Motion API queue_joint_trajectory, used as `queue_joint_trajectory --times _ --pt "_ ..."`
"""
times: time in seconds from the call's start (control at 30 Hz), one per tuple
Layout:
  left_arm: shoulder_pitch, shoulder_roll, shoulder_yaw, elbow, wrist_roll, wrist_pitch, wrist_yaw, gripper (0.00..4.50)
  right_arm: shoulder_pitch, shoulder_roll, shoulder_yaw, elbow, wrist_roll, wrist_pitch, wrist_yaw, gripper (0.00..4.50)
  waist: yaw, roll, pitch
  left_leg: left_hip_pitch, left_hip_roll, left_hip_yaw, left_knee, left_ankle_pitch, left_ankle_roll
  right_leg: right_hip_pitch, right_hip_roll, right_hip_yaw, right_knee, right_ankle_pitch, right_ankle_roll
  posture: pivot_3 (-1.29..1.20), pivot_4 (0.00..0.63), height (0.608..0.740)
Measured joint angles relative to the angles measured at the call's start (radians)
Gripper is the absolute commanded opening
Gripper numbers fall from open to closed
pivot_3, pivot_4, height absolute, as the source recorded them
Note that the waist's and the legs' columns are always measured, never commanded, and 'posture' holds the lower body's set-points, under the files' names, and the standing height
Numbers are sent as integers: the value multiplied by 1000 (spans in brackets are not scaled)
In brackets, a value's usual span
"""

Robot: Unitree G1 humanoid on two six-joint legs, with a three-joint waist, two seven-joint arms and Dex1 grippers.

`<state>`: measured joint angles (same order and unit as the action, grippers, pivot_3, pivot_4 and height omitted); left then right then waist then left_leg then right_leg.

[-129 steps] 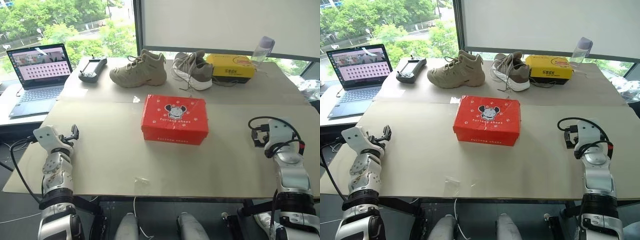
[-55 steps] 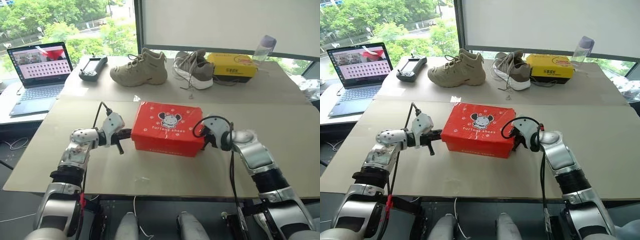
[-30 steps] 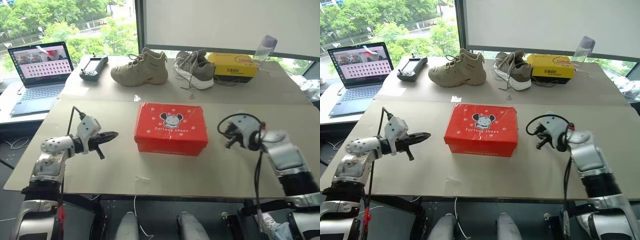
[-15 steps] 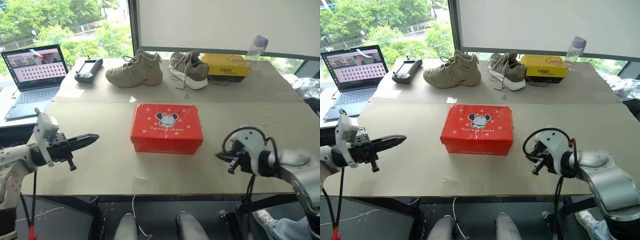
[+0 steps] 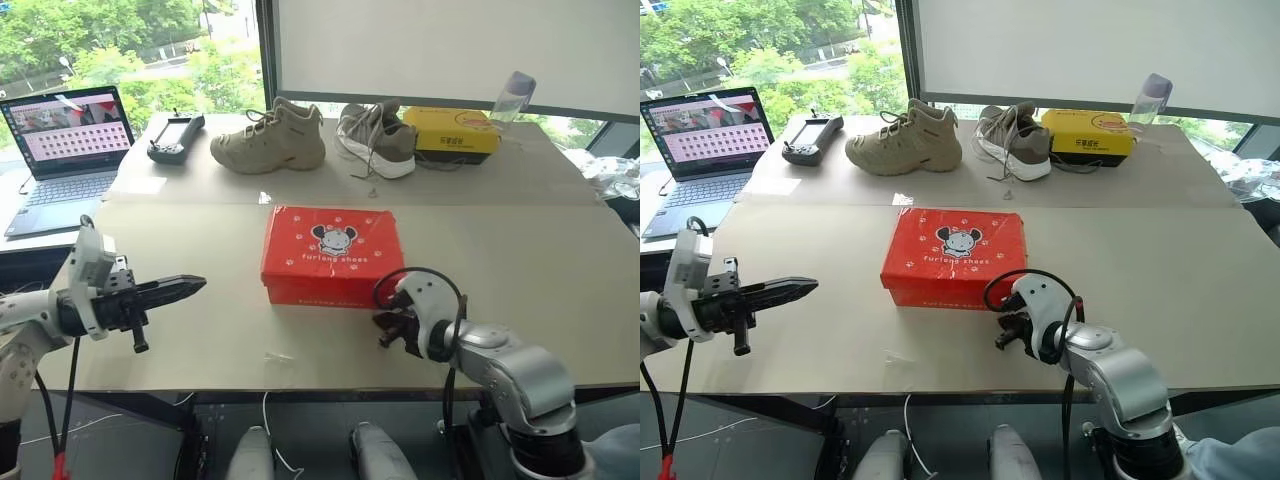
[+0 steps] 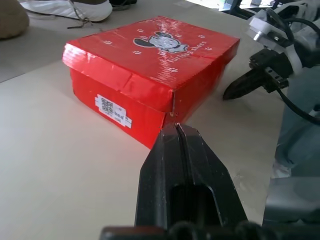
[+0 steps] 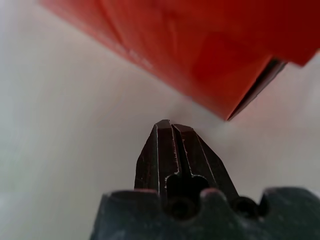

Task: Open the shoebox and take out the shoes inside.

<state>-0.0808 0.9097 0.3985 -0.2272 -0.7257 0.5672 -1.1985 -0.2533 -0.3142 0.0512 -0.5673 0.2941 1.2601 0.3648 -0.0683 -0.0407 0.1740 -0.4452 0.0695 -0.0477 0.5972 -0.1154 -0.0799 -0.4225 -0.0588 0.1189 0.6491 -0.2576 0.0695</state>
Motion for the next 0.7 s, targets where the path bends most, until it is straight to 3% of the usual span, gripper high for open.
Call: queue_joint_trajectory --times 0.23,0.7 --pt "-19 0 -67 9 44 -62 -30 0 -59 100 -60 80 1 -57 -66 86 -1 0 0 -1 0 0 -1 0 0 -1 0 0 0 0 0 0 150 712" --pt "-8 -79 -125 4 102 -157 11 0 -225 69 -55 166 5 -77 -71 86 -2 0 0 -1 0 0 -1 0 0 -1 1 0 0 0 1 0 150 712"
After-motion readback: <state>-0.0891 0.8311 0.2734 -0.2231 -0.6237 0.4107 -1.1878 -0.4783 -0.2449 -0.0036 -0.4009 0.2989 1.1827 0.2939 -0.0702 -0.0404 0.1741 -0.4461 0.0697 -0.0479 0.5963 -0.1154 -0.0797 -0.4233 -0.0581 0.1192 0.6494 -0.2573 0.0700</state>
